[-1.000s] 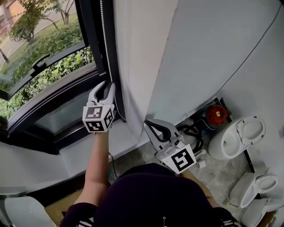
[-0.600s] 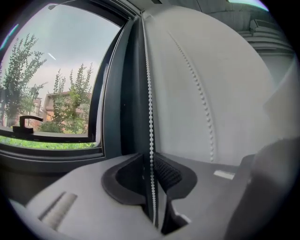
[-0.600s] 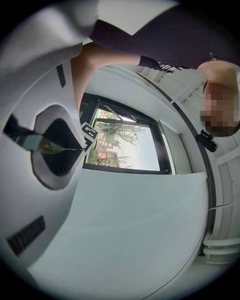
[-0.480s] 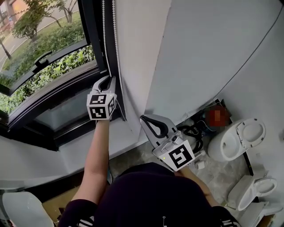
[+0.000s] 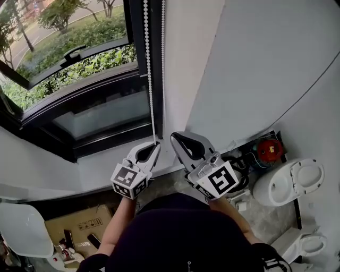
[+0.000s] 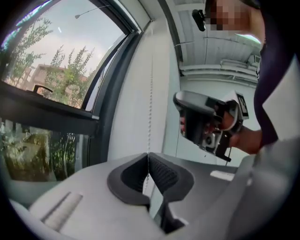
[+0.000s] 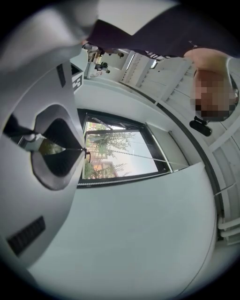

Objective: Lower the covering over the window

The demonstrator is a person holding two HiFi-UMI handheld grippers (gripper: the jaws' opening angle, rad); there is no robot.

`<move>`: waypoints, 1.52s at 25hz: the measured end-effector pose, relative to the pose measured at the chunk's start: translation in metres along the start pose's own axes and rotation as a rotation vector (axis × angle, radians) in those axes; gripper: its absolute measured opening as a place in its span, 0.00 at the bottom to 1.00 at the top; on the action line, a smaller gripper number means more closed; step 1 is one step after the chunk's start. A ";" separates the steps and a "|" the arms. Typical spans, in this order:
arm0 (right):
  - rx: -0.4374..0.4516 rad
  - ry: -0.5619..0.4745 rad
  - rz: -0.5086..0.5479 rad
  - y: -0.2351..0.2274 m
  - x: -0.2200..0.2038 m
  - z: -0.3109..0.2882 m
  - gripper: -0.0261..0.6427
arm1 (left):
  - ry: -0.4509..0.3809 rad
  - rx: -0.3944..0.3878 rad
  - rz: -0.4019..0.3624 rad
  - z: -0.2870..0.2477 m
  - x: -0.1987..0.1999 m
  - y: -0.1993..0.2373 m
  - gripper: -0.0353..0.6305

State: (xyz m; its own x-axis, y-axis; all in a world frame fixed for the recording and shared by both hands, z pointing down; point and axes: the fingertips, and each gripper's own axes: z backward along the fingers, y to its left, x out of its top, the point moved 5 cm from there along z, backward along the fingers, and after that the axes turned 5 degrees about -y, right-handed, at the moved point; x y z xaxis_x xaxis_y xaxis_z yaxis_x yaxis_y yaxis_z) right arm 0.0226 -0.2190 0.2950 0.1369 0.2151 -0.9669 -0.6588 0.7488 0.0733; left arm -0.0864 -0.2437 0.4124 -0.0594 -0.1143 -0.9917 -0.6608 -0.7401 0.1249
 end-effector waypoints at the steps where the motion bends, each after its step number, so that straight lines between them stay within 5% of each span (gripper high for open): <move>1: 0.035 0.006 -0.011 0.005 0.000 -0.002 0.06 | 0.018 -0.007 0.023 0.006 -0.011 -0.009 0.08; 9: 0.185 0.028 -0.091 0.040 -0.006 -0.009 0.06 | 0.089 -0.054 0.106 0.031 -0.055 -0.048 0.08; 18: 0.165 0.019 -0.071 0.043 0.002 -0.006 0.06 | 0.071 -0.057 0.140 0.034 -0.052 -0.067 0.08; 26: 0.140 0.081 -0.110 0.043 -0.013 0.002 0.06 | 0.148 -0.061 0.193 0.031 -0.073 -0.069 0.08; 31: 0.127 0.114 -0.071 0.042 -0.015 0.001 0.06 | 0.086 -0.081 0.165 0.035 -0.076 -0.072 0.08; 38: 0.165 0.119 -0.199 0.035 -0.017 0.000 0.06 | 0.000 -0.105 0.173 0.040 -0.062 -0.077 0.08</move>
State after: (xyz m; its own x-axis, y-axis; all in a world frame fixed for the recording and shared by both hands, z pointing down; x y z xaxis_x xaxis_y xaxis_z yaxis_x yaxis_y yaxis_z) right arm -0.0028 -0.1959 0.3145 0.1577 -0.0143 -0.9874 -0.4966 0.8631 -0.0919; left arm -0.0619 -0.1527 0.4632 -0.1653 -0.2460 -0.9551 -0.5588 -0.7746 0.2962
